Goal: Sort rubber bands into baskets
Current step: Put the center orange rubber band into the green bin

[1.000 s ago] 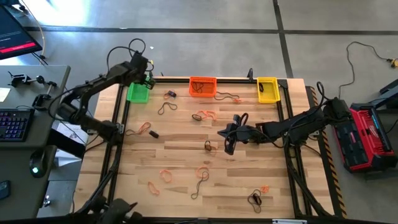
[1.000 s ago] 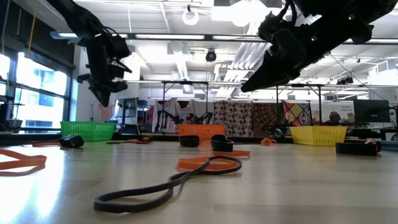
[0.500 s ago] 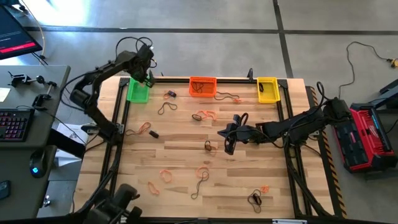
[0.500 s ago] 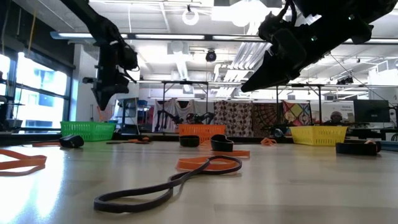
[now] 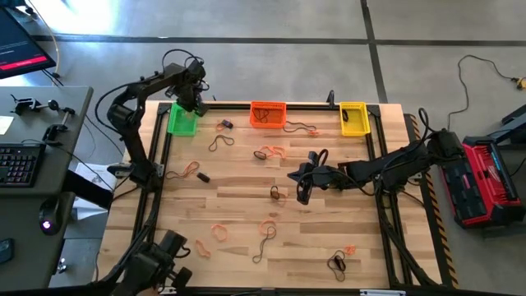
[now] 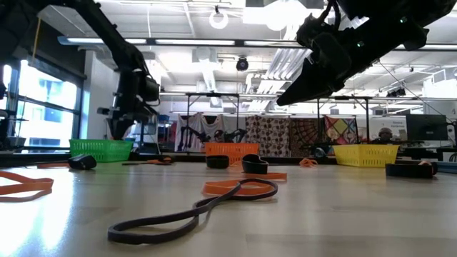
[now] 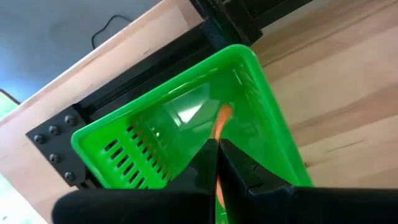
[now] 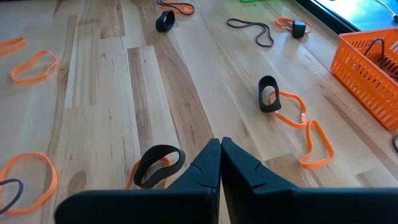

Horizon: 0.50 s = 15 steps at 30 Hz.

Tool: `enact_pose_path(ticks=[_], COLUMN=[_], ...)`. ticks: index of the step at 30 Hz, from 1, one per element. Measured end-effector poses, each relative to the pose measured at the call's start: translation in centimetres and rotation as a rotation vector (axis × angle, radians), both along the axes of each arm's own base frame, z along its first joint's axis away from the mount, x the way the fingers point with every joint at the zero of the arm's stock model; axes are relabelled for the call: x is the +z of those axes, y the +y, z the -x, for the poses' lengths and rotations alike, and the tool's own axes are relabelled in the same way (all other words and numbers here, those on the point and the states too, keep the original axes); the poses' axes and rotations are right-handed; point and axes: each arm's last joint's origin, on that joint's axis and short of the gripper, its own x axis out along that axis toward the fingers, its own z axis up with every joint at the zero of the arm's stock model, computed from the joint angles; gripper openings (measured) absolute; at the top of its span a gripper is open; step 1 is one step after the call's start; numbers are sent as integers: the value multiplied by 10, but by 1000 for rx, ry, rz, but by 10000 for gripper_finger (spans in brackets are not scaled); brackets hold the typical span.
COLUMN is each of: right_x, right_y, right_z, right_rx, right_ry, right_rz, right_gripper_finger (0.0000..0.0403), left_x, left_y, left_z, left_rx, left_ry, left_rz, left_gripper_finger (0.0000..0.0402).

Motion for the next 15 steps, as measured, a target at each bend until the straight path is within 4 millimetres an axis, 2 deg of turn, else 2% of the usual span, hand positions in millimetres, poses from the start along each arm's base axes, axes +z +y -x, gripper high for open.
enact_pose_path(ticks=[15], right_x=[0], right_y=[0], right_z=[0], right_rx=[0], right_ry=[0], right_rz=[0], right_gripper_finger=[0], left_x=[-4], left_y=[4], left_z=[-1], left_rx=[-5], left_ry=[-2], left_rz=[-15], left_gripper_finger=[1])
